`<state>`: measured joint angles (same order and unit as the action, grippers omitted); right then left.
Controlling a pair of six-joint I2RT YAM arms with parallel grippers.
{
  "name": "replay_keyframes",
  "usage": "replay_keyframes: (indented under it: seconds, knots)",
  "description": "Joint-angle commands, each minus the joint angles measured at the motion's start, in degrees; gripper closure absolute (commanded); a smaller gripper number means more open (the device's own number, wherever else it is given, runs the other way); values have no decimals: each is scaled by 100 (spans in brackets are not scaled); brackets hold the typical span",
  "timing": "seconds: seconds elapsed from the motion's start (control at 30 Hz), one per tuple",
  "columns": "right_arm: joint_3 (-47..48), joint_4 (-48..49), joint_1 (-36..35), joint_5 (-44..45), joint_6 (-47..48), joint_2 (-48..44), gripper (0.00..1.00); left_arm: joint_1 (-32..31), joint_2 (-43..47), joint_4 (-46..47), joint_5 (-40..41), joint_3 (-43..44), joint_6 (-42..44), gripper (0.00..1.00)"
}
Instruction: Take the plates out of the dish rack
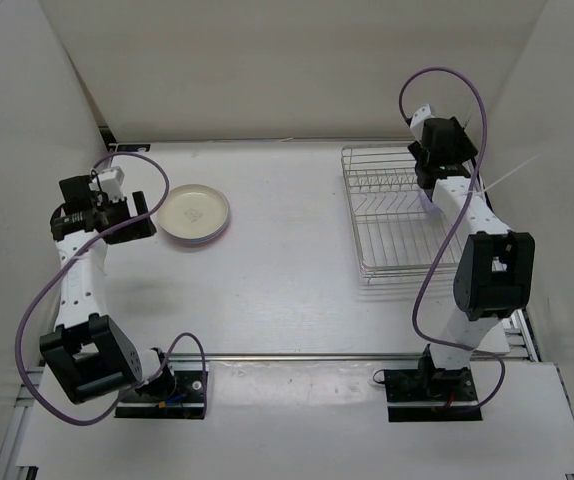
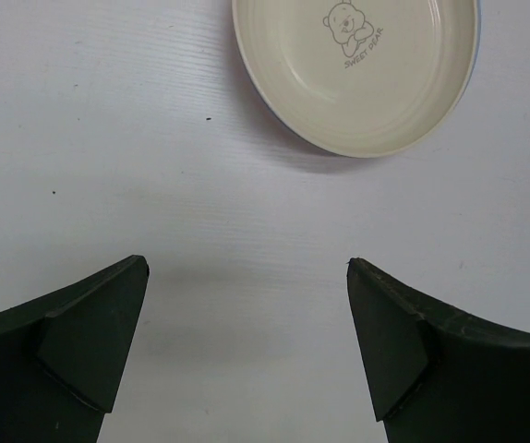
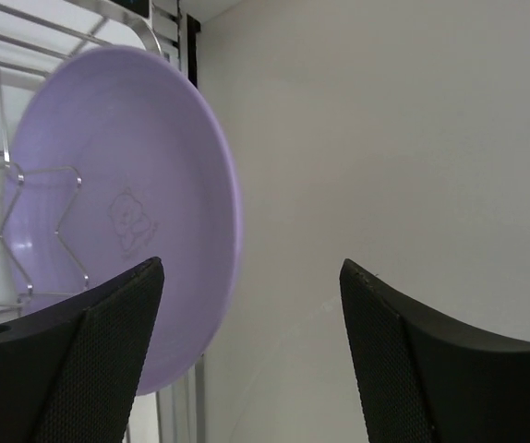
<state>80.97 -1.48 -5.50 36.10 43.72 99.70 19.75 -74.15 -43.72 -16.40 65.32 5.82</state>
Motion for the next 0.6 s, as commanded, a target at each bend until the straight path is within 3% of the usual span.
replay_keyframes:
  seconds: [0.0,0.13,0.37,0.57]
  knots:
    - [288,332,215,126,48,164,20,-15,243,-163,129,121,165,0]
    - [288,279,268,126,-92,287,32,-15,305,-163,76,121,165,0]
    - [288,148,268,73,-215,410,67,-15,252,-163,-91,69,217,0]
    - [288,95,268,319,-215,463,70,-15,199,-163,-144,69,217,0]
